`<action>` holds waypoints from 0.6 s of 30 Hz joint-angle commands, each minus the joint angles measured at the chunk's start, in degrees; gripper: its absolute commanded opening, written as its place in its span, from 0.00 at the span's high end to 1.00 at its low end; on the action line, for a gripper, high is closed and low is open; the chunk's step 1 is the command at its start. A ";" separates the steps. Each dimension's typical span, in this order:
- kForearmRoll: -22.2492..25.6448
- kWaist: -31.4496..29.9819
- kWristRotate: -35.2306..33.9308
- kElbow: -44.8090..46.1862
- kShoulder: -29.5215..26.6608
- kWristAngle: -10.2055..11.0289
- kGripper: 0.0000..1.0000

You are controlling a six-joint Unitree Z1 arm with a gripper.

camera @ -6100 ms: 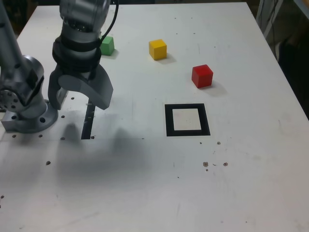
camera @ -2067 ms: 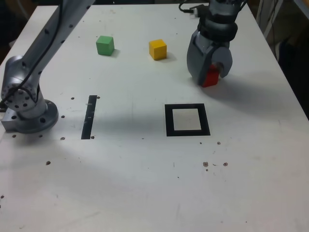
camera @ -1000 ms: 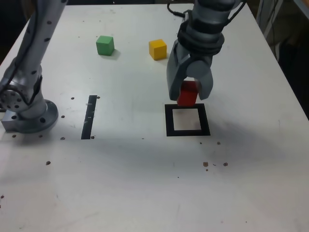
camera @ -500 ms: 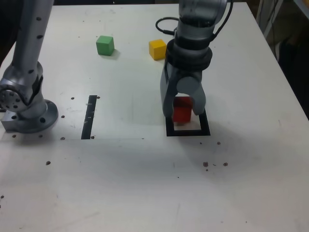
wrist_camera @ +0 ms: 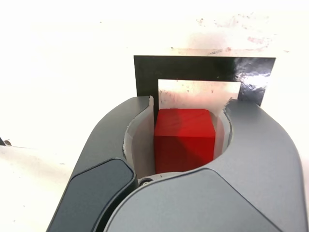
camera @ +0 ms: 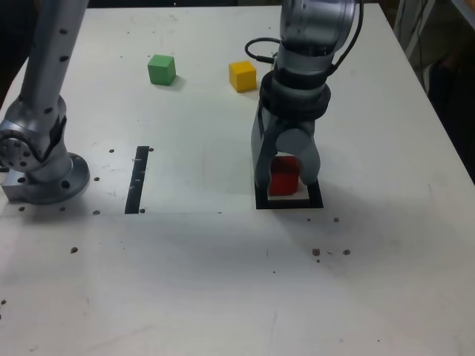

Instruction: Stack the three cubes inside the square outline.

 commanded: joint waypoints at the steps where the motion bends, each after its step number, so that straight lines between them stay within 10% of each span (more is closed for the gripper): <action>1: 0.05 -0.06 -0.13 -0.27 0.50 -0.26 0.64; 10: 2.50 -0.06 -0.25 -1.14 0.44 -0.11 0.11; 18: 9.21 1.11 -0.59 -2.76 -5.60 4.19 0.01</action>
